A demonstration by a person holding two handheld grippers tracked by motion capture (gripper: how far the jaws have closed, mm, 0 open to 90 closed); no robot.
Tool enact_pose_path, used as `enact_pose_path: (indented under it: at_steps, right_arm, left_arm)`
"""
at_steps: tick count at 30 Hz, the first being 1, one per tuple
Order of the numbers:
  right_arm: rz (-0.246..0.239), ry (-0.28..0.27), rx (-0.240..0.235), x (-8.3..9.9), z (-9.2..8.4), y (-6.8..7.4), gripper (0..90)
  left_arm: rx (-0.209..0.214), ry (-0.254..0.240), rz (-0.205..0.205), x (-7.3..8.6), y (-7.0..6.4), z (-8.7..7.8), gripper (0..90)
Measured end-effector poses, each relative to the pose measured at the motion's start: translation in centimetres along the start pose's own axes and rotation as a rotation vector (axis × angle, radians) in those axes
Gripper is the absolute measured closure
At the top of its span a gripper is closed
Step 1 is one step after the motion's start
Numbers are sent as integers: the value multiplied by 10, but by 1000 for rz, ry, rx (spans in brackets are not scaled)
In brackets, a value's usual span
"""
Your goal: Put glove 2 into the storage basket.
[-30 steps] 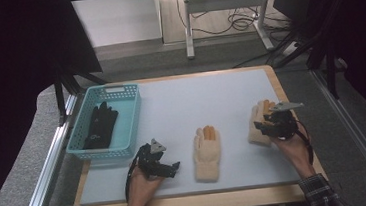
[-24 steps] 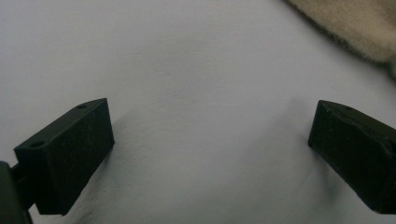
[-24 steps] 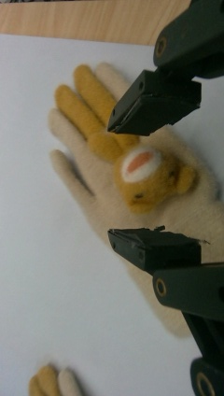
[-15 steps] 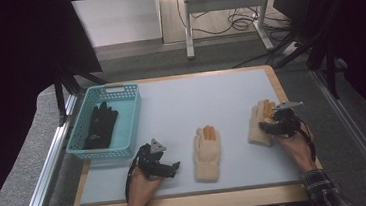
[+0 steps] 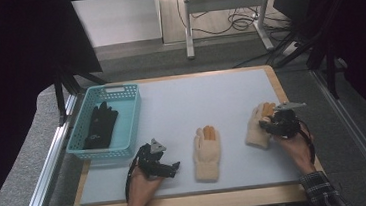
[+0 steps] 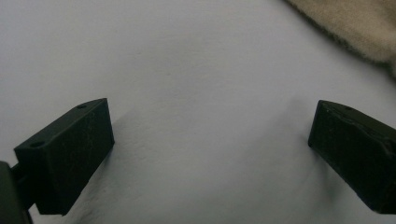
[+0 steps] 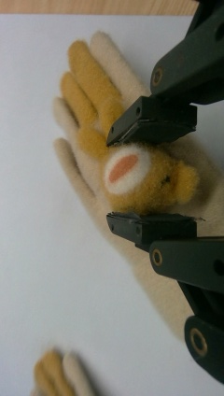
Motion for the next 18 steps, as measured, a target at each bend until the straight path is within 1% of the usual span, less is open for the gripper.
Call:
enact_pose_path:
  at_steps: [1, 2, 3, 4, 5, 6, 9, 10, 11, 12, 15, 18]
  right_arm:
    - [-7, -7, -5, -2, -3, 4, 564]
    - [-25, -21, -21, -7, -8, 14, 564]
    - [-35, -26, -28, -10, -11, 20, 564]
    - [-45, -29, -32, -11, -13, 24, 564]
    - [-45, -29, -32, -11, -13, 24, 564]
    - [-54, -35, -39, -14, -16, 30, 564]
    - [-68, -49, -75, -21, -23, 48, 564]
    - [-81, -55, -94, -24, -26, 60, 563]
    - [-81, -55, -94, -24, -26, 60, 563]
    - [-86, -60, -105, -26, -28, 65, 563]
    - [-105, -71, -153, -31, -32, 88, 563]
    - [-119, -78, -187, -34, -35, 105, 562]
  left_arm:
    - [0, 0, 0, 0, 0, 0, 4]
    - [0, 0, 0, 0, 0, 0, 4]
    - [0, 0, 0, 0, 0, 0, 3]
    - [0, 0, -1, 0, 0, 0, 4]
    - [0, 0, -1, 0, 0, 0, 4]
    - [0, 0, 0, 0, 0, 0, 3]
    - [0, 0, -1, 0, 0, 0, 4]
    - [0, 0, 0, 0, 0, 0, 4]
    - [0, 0, -1, 0, 0, 0, 4]
    - [-1, -2, -3, 0, 0, 0, 4]
    - [0, 0, 0, 0, 0, 0, 4]
    - [0, -2, -3, 0, 0, 0, 4]
Point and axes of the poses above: each handheld gripper's, and its own axes: z roughly forward along the jaws, x roughly out of its underside, y roughly to its left, the point moved 10 cm from there along z, roughly forward along the jaws, and after that the axes turned 5 degrees about -x, right-handed, at the moved point
